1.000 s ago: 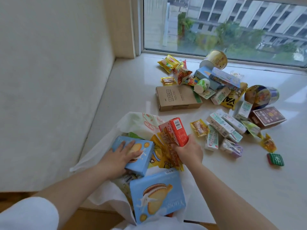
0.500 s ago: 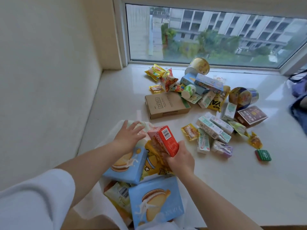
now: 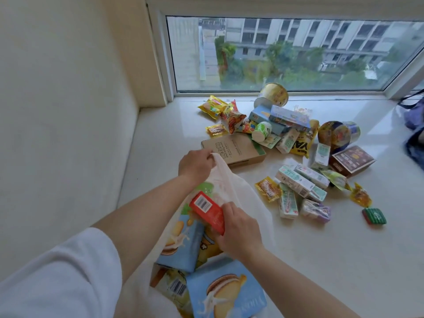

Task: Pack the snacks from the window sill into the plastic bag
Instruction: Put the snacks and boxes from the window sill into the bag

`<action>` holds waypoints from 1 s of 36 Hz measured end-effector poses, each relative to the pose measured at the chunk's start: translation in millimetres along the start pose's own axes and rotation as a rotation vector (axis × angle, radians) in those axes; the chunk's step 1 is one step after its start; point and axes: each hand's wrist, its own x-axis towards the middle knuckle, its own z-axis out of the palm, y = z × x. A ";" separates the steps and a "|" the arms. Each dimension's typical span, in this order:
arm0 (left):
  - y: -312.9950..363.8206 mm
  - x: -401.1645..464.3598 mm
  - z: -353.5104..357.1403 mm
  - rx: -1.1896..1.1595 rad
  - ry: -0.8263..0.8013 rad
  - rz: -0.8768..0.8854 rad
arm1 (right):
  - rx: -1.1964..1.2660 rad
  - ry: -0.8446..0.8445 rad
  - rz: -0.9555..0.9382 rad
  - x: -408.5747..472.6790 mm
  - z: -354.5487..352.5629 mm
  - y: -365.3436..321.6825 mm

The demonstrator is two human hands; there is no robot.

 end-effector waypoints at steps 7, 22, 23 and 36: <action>-16.0 -3.1 -8.8 -0.056 0.153 -0.001 | -0.171 -0.262 0.470 27.7 -10.4 48.0; -7.4 -14.7 12.2 -0.048 -0.029 -0.091 | 0.228 -0.505 0.443 41.1 24.4 54.5; -9.4 -16.6 14.4 -0.041 -0.027 -0.099 | 0.105 -0.554 0.378 37.0 23.6 64.7; -9.2 -77.0 40.1 0.206 0.189 0.473 | -0.170 -0.777 0.573 -33.6 1.4 132.0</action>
